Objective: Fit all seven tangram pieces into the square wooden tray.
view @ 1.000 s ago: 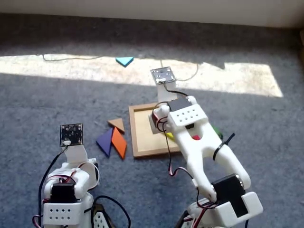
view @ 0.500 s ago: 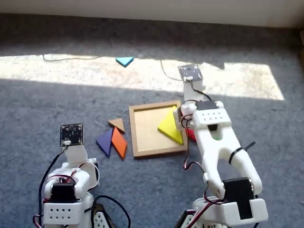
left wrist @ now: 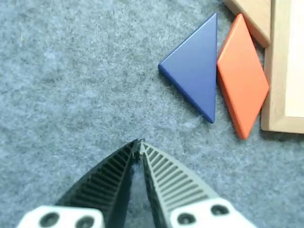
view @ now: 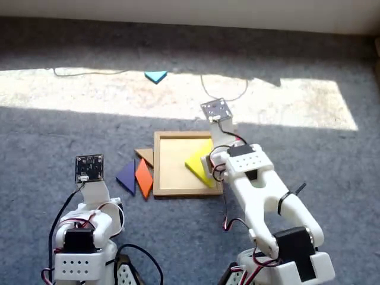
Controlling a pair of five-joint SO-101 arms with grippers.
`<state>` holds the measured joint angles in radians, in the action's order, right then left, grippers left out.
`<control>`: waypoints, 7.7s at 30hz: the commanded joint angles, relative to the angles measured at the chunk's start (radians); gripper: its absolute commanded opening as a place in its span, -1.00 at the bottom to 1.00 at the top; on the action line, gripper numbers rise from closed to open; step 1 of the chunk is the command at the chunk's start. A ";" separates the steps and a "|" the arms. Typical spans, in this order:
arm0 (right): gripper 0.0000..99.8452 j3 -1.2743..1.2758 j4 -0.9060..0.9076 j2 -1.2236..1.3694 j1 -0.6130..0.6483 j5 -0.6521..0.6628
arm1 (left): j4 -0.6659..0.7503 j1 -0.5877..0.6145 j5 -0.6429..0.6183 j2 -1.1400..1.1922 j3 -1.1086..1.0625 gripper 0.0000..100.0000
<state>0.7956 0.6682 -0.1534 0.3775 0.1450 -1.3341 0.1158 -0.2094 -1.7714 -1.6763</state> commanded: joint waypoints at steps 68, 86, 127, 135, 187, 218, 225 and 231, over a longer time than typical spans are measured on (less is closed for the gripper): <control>-0.38 -0.481 0.401 0.355 -0.150 -0.118 | -0.006 -0.007 -0.005 -0.045 -0.021 -0.99; -0.39 -0.496 0.524 0.369 -0.188 -0.115 | -0.006 -0.007 -0.005 -0.045 -0.021 -0.99; -0.40 -0.674 0.545 0.199 -0.165 -0.112 | -0.006 -0.007 -0.005 -0.045 -0.021 -0.99; -0.27 -0.693 0.539 0.384 -0.229 -0.152 | -0.006 -0.007 -0.005 -0.045 -0.021 -0.99; -0.74 -0.986 0.711 0.412 -0.061 0.239 | -0.006 -0.007 -0.005 -0.045 -0.021 -0.99; -0.74 -0.700 0.248 0.417 0.318 0.937 | -0.006 -0.007 -0.005 -0.045 -0.021 -0.99; -0.74 -0.601 0.194 0.417 0.302 0.959 | -0.006 -0.007 -0.005 -0.045 -0.021 -0.99; -0.74 -0.596 0.199 0.410 0.217 0.959 | -0.006 -0.007 -0.005 -0.045 -0.021 -0.99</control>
<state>0.1987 0.8723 0.3053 0.6659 1.0917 -1.3341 0.1158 -0.2094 -1.7714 -1.6763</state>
